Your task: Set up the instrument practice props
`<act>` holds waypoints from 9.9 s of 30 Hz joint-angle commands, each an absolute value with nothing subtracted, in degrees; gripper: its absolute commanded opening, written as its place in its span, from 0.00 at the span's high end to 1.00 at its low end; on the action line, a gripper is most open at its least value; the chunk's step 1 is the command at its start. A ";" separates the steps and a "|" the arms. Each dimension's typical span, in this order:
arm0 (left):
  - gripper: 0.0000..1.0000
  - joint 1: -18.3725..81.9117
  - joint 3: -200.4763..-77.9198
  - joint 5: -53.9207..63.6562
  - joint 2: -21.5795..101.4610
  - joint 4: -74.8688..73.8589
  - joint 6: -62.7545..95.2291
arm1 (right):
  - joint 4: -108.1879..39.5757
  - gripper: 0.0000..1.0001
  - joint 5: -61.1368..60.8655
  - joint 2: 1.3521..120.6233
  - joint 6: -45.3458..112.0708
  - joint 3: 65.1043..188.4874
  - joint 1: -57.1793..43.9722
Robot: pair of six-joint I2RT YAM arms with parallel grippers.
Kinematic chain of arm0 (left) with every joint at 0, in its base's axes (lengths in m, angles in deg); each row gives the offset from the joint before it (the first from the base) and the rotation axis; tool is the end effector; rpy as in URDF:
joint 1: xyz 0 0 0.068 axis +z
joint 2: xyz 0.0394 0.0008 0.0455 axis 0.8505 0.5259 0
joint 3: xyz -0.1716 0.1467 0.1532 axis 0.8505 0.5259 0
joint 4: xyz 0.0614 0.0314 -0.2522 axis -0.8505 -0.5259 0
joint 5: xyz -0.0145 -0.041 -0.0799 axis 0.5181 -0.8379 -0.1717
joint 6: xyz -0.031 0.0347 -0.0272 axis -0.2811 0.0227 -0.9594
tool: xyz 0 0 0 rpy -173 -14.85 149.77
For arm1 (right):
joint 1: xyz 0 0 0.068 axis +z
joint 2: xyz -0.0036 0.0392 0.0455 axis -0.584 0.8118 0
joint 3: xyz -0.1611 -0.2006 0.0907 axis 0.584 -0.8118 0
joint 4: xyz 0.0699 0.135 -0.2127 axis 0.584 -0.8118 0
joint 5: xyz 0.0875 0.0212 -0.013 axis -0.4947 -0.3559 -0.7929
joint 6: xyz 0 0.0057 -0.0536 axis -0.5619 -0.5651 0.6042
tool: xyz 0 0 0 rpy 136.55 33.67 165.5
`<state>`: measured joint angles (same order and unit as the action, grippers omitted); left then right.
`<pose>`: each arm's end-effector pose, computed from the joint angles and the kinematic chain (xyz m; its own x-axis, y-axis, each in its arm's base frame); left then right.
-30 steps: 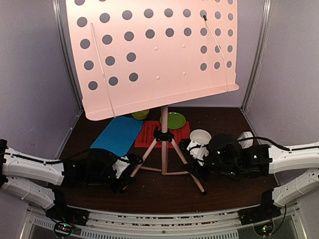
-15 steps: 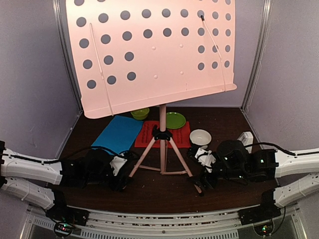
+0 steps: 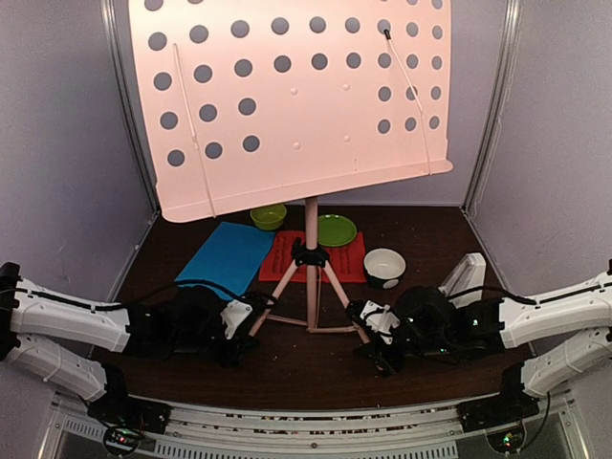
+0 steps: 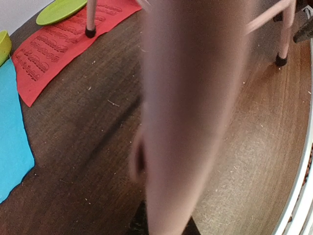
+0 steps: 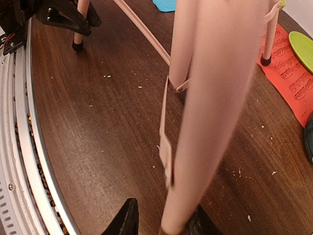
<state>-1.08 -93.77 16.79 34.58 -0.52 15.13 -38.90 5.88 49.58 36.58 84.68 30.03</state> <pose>0.1201 -0.1984 0.1652 -0.5108 0.4323 -0.7431 0.7399 0.6611 -0.1241 0.0992 0.2228 0.1926 -0.3285 -0.5766 -0.7481 -0.9013 0.4281 0.0658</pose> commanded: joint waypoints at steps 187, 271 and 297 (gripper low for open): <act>1.00 44.05 -134.38 -2.47 37.01 -26.15 0.28 | -24.43 1.00 -1.23 66.21 29.98 108.55 18.30; 1.00 18.92 -152.16 -49.84 24.82 -61.42 4.56 | -48.79 0.03 -5.04 54.63 42.32 122.25 30.34; 1.00 2.10 -173.23 -17.35 42.10 -75.54 29.88 | -72.52 0.04 -1.26 46.66 49.90 129.55 32.70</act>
<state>3.73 -171.52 -22.36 42.75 -76.10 23.94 -68.34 -1.40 46.17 46.99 125.73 31.91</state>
